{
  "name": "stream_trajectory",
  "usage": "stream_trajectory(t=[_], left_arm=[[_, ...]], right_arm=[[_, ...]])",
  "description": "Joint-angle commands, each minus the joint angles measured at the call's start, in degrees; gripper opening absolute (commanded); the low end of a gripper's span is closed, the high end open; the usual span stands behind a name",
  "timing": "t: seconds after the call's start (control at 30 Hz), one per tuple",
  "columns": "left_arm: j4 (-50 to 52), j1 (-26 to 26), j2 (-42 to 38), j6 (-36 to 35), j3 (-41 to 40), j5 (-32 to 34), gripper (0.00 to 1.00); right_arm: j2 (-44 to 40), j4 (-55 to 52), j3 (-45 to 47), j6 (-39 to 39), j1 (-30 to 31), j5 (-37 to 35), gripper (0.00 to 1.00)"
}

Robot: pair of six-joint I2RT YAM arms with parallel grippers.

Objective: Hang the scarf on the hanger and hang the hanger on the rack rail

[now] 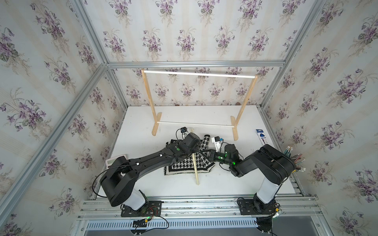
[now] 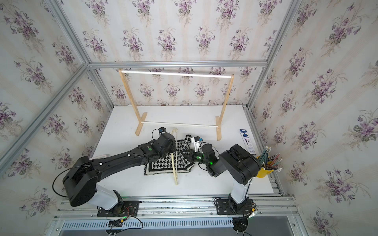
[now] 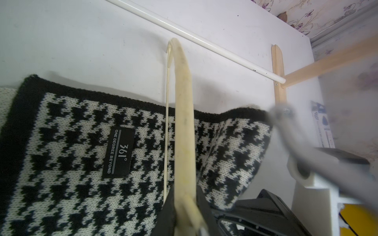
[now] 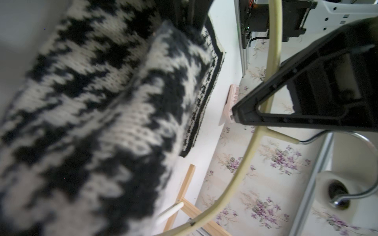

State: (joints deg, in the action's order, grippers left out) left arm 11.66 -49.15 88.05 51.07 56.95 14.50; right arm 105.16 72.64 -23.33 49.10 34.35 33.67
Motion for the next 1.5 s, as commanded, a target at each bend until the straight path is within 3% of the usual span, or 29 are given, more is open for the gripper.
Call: stream_trajectory(t=[0.0,0.17,0.5,0.93,1.0,1.27,1.47], left_arm=[[0.89,-0.01,0.45,-0.49,0.36,-1.48,0.0],[0.15,0.01,0.55,-0.72,0.6,-2.16,0.0],[-1.17,0.0,0.87,-1.4,1.85,-3.5,0.0],[-2.23,0.01,1.69,-1.5,1.76,-4.22,0.0],[-2.24,0.01,1.76,-1.5,1.76,-4.22,0.0],[-2.12,-0.05,1.77,-1.66,1.76,-4.13,0.0],[-2.17,0.01,1.45,-1.85,1.76,-4.04,0.0]], right_arm=[[5.43,17.84,-1.84,7.74,0.18,6.43,0.0],[10.56,21.62,-4.36,10.07,0.57,7.18,0.0],[12.22,8.37,-13.03,3.67,4.05,6.99,0.0],[19.43,6.1,-21.78,3.77,6.6,7.69,0.02],[20.01,6.53,-22.48,3.81,6.69,7.43,0.1],[20.16,6.39,-22.51,3.54,6.96,6.02,0.8],[16.35,3.89,-19.38,0.65,6.96,4.29,0.84]])
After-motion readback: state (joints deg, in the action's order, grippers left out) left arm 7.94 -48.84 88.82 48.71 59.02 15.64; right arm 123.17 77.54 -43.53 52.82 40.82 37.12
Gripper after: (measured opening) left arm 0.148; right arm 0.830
